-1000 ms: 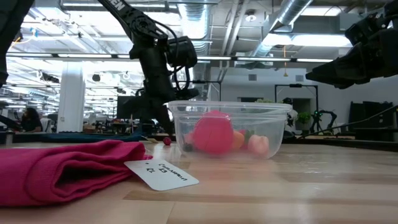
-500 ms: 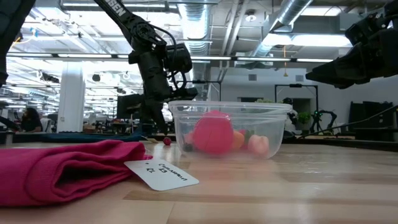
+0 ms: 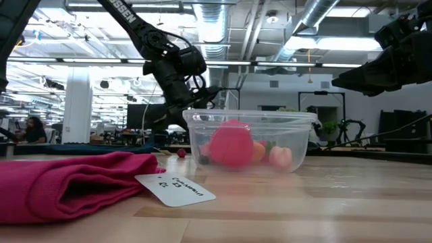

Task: Pick and placing Produce into tupperware
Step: Put the red strawberry into the transparent bin

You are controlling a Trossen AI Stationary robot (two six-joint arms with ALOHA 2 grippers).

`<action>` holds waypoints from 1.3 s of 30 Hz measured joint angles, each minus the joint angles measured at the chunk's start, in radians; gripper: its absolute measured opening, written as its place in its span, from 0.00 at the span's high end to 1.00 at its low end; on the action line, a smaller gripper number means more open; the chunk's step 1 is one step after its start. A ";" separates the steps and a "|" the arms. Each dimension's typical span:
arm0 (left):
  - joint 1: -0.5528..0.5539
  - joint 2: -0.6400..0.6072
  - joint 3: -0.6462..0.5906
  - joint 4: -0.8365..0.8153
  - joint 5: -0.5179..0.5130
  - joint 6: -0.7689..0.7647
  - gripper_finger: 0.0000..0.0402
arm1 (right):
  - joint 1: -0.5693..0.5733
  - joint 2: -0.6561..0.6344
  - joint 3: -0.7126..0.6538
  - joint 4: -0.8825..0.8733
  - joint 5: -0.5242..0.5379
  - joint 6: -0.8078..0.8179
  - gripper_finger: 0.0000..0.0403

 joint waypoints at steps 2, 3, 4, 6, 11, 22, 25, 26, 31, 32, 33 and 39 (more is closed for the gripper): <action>0.012 0.000 0.000 0.009 0.001 -0.062 0.64 | 0.000 0.000 0.000 0.000 0.000 0.000 0.44; 0.020 0.000 0.000 0.018 0.007 -0.085 0.64 | 0.000 0.000 0.000 0.000 0.000 0.000 0.44; 0.027 0.000 0.000 0.031 0.021 -0.097 0.64 | 0.000 0.000 0.000 0.000 0.000 0.000 0.44; 0.040 0.000 0.000 0.069 0.062 -0.101 0.64 | 0.000 0.000 0.000 0.000 0.000 0.000 0.44; 0.058 0.000 0.037 0.051 0.039 -0.061 0.64 | 0.000 0.000 0.000 0.000 0.000 0.000 0.44; 0.054 -0.001 0.076 -0.107 -0.079 0.132 0.64 | 0.000 0.000 0.000 0.000 0.000 0.000 0.44; 0.043 -0.001 0.076 -0.129 -0.153 0.391 0.64 | 0.000 0.000 0.000 0.000 0.000 0.000 0.44; 0.038 -0.001 0.076 -0.136 -0.179 0.457 0.64 | 0.000 0.000 0.000 0.000 0.000 0.000 0.44; 0.011 -0.001 0.075 -0.224 -0.316 0.670 0.64 | 0.000 0.000 0.000 0.000 0.000 0.000 0.44; 0.005 -0.001 0.074 -0.222 -0.343 0.721 0.64 | 0.000 0.000 0.000 0.000 0.000 0.000 0.44; -0.002 -0.001 0.074 -0.211 -0.361 0.792 0.64 | 0.000 0.000 0.000 0.000 0.000 0.000 0.44; -0.072 -0.001 0.070 -0.164 -0.465 1.145 0.64 | 0.000 0.000 0.000 0.000 0.000 0.000 0.44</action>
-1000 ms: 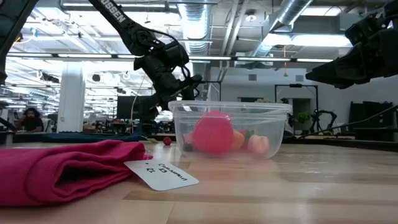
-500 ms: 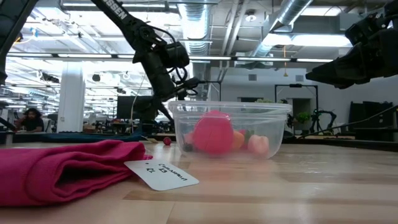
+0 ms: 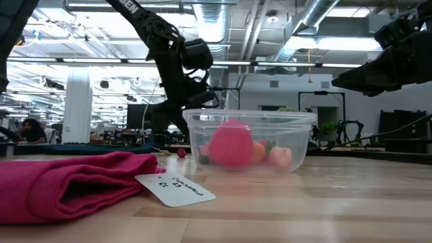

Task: Pick and placing Produce into tupperware
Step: Put the red strawberry into the transparent bin

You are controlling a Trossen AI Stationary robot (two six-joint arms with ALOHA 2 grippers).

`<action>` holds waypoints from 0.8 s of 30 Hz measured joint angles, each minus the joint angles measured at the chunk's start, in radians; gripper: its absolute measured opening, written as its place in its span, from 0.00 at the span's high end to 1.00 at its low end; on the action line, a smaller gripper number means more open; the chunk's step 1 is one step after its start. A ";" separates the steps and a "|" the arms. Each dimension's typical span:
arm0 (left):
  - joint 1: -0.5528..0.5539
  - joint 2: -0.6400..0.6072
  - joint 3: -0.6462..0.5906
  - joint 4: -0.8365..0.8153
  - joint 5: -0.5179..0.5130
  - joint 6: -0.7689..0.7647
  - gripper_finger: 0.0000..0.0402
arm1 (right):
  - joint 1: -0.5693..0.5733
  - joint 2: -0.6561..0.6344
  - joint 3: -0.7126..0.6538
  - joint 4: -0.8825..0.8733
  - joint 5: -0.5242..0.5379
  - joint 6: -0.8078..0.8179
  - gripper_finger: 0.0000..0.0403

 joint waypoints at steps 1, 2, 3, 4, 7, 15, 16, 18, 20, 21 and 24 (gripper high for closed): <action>-0.016 0.000 0.000 0.005 -0.015 0.073 0.64 | 0.000 0.000 0.000 0.000 0.000 0.000 0.44; -0.031 0.000 0.000 0.005 -0.032 0.145 0.64 | 0.000 0.000 0.000 0.000 0.000 0.000 0.44; -0.046 0.000 -0.001 0.009 -0.047 0.220 0.64 | 0.000 0.000 0.000 0.000 0.000 0.000 0.44; -0.060 0.000 -0.001 0.016 -0.060 0.291 0.64 | 0.000 0.000 0.000 0.000 0.000 0.000 0.44; -0.105 0.000 -0.001 0.035 -0.110 0.431 0.64 | 0.000 0.000 0.000 0.000 0.000 0.000 0.44; -0.157 0.000 -0.001 0.074 -0.266 0.662 0.64 | 0.000 0.000 0.000 0.000 0.000 0.000 0.44; -0.158 0.000 0.001 0.083 -0.265 0.686 0.64 | 0.000 0.000 0.000 0.000 0.000 0.000 0.44; -0.157 0.000 0.004 0.094 -0.249 0.729 0.64 | 0.000 0.000 0.000 0.000 0.000 0.000 0.44; -0.155 0.000 0.005 0.106 -0.225 0.774 0.64 | 0.000 0.000 0.000 0.000 0.000 0.000 0.44; -0.155 0.000 0.005 0.106 -0.220 0.792 0.64 | 0.000 0.000 0.000 0.000 0.000 0.000 0.44; -0.151 0.000 0.005 0.105 -0.213 0.816 0.64 | 0.000 0.000 0.000 0.000 0.000 0.000 0.44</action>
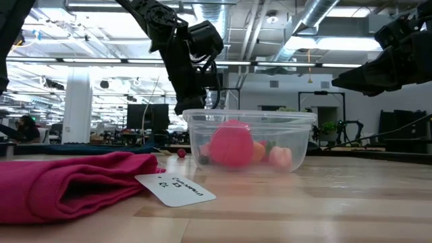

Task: Pick and placing Produce into tupperware
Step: Put the red strawberry into the transparent bin

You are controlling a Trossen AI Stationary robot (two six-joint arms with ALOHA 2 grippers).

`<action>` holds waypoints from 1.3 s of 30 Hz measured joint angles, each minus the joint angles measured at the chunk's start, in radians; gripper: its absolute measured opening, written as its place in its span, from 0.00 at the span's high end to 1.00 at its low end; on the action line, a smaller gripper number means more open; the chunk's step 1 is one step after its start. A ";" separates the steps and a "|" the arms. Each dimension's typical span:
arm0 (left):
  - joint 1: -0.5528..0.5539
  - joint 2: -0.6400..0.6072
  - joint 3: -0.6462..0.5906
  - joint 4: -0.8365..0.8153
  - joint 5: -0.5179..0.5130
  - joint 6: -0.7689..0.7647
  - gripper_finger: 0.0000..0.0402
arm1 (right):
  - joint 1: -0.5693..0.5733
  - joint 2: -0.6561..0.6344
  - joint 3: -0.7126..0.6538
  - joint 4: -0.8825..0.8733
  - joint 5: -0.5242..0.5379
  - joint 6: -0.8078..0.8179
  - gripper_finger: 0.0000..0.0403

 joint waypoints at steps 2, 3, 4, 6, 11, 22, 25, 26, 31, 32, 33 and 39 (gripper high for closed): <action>0.009 0.000 0.000 -0.002 0.004 0.000 0.64 | 0.000 0.000 0.000 0.000 0.000 0.000 0.44; 0.015 0.000 0.000 -0.006 0.018 0.002 0.64 | 0.000 0.000 0.000 0.000 0.000 0.000 0.44; 0.026 0.001 0.000 -0.008 0.039 0.012 0.64 | 0.000 0.000 0.000 0.000 0.000 0.000 0.44; 0.045 0.003 0.000 -0.011 0.089 0.046 0.64 | 0.000 0.000 0.000 0.000 0.000 0.000 0.44; 0.080 0.003 0.000 -0.015 0.159 0.073 0.61 | 0.000 0.000 0.000 0.000 0.000 0.000 0.44; 0.122 0.003 0.000 0.002 0.246 0.173 0.56 | 0.000 0.000 0.000 0.000 0.000 0.000 0.44; 0.149 0.003 0.000 0.003 0.255 0.175 0.56 | 0.000 0.000 0.000 0.000 0.000 0.000 0.44; 0.158 0.003 0.000 0.007 0.261 0.176 0.56 | 0.000 0.000 0.000 0.000 0.000 0.000 0.44; 0.190 0.003 0.008 0.025 0.317 0.175 0.56 | 0.000 0.000 0.000 0.000 0.000 0.000 0.44; 0.194 0.003 0.008 0.025 0.340 0.176 0.56 | 0.000 0.000 0.000 0.000 0.000 0.000 0.44; 0.196 0.003 0.008 0.025 0.365 0.185 0.56 | 0.000 0.000 0.000 0.000 0.000 0.000 0.44; 0.197 0.003 0.017 0.073 0.404 0.191 0.56 | 0.000 0.000 0.000 0.000 0.000 0.000 0.44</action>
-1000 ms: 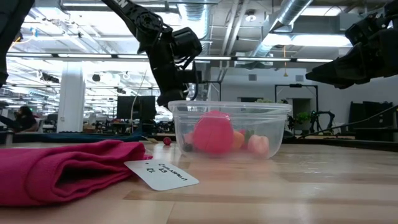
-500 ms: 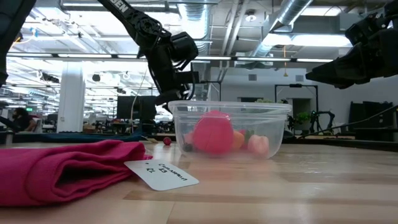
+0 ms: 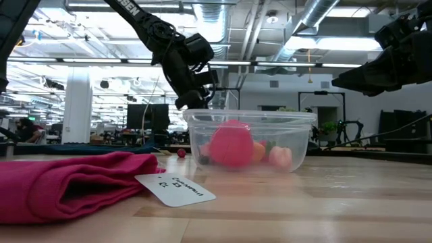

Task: Pick and placing Produce into tupperware
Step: Put the red strawberry into the transparent bin

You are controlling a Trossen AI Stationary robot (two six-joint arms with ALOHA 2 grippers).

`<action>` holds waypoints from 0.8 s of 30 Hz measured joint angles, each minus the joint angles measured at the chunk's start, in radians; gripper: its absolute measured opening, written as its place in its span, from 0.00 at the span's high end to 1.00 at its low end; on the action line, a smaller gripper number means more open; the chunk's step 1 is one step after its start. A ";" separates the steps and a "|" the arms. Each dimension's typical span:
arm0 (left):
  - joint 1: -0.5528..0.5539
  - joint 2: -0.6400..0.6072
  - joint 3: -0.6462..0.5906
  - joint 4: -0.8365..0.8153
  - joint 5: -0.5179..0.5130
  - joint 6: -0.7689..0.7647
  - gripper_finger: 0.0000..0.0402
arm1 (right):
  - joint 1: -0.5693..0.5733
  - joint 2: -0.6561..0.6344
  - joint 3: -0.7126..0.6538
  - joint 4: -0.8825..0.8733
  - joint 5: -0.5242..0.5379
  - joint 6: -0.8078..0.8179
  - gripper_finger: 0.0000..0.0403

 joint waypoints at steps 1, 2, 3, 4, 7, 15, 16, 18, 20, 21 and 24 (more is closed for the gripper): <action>0.000 0.000 0.000 0.007 0.004 -0.008 0.56 | 0.000 0.000 0.000 0.000 0.000 0.000 0.44; 0.000 0.000 0.000 0.010 0.014 -0.010 0.56 | 0.000 0.000 0.000 0.000 0.000 0.000 0.44; 0.000 0.000 0.000 0.016 0.025 -0.011 0.56 | 0.000 0.000 0.000 0.000 0.000 0.000 0.44; 0.000 0.000 0.000 0.020 0.032 -0.011 0.56 | 0.000 0.000 0.000 0.000 0.000 0.000 0.44; 0.004 0.003 0.000 0.021 0.010 -0.057 0.56 | 0.000 0.000 0.000 0.000 0.000 0.000 0.44; 0.035 0.137 0.072 -0.079 0.042 -0.078 0.56 | 0.000 0.000 0.000 0.000 0.000 0.000 0.44; 0.034 0.155 0.091 -0.102 0.034 -0.084 0.56 | 0.000 0.000 0.000 0.000 0.000 0.000 0.44; 0.033 0.182 0.133 -0.142 0.023 -0.092 0.56 | 0.000 0.000 0.000 0.000 0.000 0.000 0.44; 0.030 0.208 0.171 -0.171 0.015 -0.100 0.56 | 0.000 0.000 0.000 0.000 0.000 0.000 0.44; 0.027 0.220 0.187 -0.178 0.011 -0.104 0.56 | 0.000 0.000 0.000 0.000 0.000 0.000 0.44; 0.019 0.249 0.215 -0.187 -0.002 -0.118 0.56 | 0.000 0.000 0.000 0.000 0.000 0.000 0.44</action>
